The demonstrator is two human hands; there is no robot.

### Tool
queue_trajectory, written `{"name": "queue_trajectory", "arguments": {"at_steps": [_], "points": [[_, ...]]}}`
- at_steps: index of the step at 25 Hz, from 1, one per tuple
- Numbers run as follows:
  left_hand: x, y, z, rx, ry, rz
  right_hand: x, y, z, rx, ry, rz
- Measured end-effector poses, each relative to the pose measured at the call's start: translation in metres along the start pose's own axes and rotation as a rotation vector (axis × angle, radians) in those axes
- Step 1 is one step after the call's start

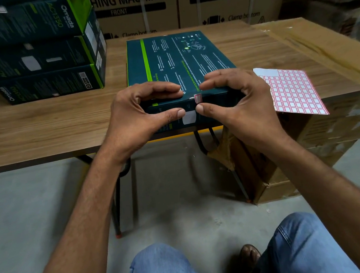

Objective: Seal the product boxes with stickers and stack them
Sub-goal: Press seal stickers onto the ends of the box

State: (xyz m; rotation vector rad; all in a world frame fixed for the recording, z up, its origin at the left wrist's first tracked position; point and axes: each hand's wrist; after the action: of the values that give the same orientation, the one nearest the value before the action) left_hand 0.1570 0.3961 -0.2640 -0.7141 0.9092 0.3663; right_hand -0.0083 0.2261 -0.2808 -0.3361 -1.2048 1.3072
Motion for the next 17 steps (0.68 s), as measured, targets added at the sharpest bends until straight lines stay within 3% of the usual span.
{"name": "queue_trajectory", "arguments": {"at_steps": [9, 17], "points": [[0.002, -0.001, 0.000, -0.005, 0.007, 0.004, 0.006, -0.002, -0.004, 0.031, 0.181, 0.063], [0.000, -0.001, 0.001, 0.005, 0.013, 0.016, -0.002, 0.001, 0.007, 0.113, 0.149, 0.024]]}}
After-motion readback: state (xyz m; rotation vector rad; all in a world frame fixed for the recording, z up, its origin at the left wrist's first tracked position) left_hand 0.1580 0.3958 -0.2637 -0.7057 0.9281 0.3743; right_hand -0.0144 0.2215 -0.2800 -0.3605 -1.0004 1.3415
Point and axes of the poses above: each hand's wrist, its own y-axis away from the middle knuckle, its own z-axis out of the back of the hand, x = y × z, and after that the axes turned 13 degrees about z, right-handed
